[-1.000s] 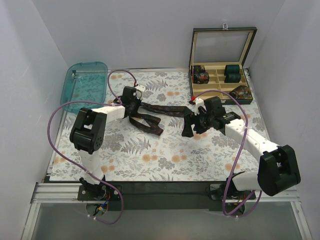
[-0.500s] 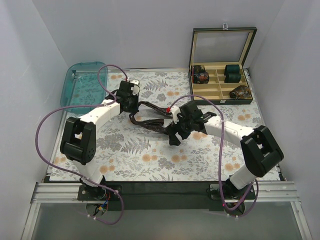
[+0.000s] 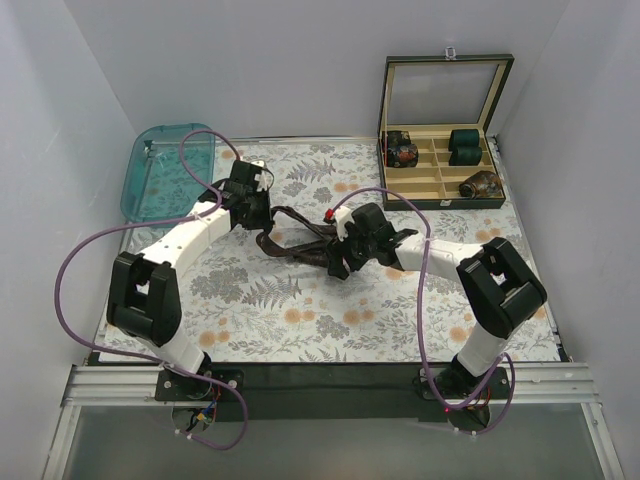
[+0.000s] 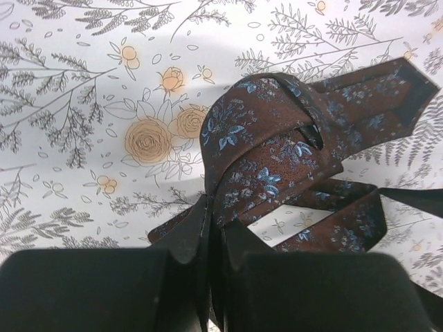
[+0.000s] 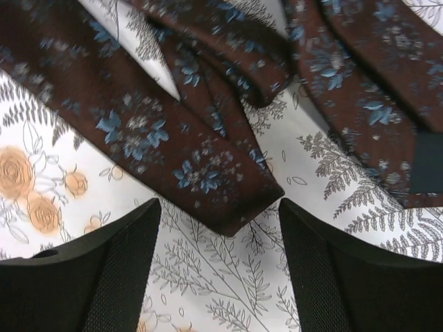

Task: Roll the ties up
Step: Flatten the tie

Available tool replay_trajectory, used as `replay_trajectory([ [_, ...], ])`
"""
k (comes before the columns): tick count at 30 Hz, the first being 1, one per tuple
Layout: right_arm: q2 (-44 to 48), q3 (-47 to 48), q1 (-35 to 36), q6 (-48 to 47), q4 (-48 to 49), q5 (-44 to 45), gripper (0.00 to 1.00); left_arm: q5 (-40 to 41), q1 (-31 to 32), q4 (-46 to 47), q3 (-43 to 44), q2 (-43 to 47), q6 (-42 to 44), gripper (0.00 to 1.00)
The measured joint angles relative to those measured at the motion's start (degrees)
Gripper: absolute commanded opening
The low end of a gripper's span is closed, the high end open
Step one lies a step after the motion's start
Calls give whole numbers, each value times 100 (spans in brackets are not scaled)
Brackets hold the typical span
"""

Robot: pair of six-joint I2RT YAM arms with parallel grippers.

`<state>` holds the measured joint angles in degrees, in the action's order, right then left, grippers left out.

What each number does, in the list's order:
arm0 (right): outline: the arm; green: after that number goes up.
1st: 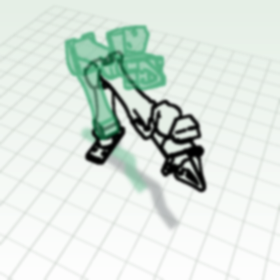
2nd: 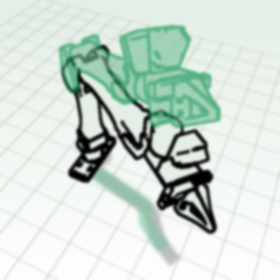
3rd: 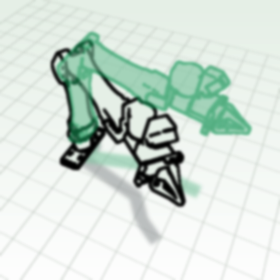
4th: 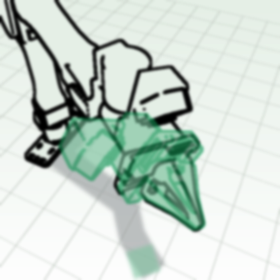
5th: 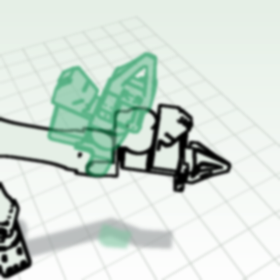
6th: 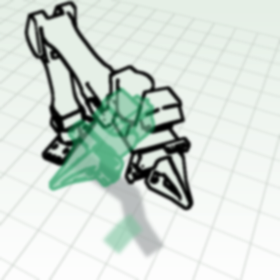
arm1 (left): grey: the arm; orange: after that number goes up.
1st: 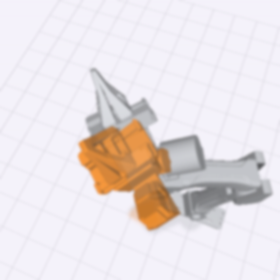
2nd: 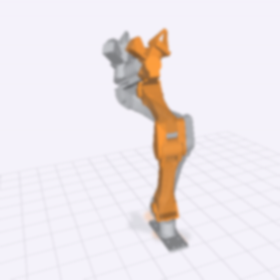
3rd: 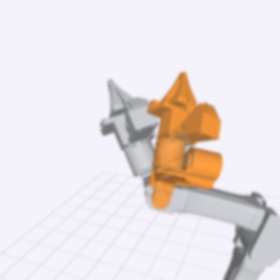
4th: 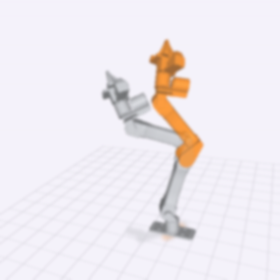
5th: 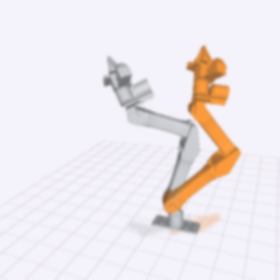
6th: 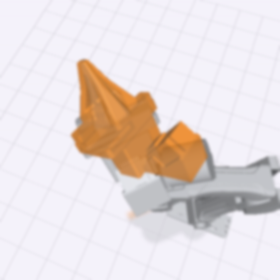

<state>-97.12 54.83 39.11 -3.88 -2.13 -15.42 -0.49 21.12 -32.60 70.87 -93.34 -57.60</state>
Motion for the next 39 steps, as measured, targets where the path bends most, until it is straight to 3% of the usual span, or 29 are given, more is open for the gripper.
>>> replay_trajectory([
  [4, 0, -203, 0, 404, 518, 223, 57, -2, 0, -133, 0, 188, -302, 0],
  [11, 0, -494, -63, 1099, 1176, 756, 33, -2, 0, -321, -2, 660, -723, 0],
  [13, -13, -553, -120, 1272, 1252, 881, 29, -2, 0, -348, -2, 804, -846, 0],
  [19, -39, -592, -348, 1637, 1401, 1189, 7, 186, 0, -472, 20, 1110, -1108, 0],
  [23, 205, -595, -540, 1687, 1145, 1196, 1, 557, 0, -527, 33, 1196, -1143, 0],
  [28, 870, -334, -879, 1482, -72, 791, 1, 1377, 0, -599, 33, 1248, -1012, 0],
  [32, 1303, -339, -981, 1480, -533, 212, 23, 1655, -2, -553, 33, 1250, -1040, 0],
  [39, 903, -505, -660, 2046, 2, -317, 48, 1447, 0, -433, 33, 1119, -1410, 0],
])
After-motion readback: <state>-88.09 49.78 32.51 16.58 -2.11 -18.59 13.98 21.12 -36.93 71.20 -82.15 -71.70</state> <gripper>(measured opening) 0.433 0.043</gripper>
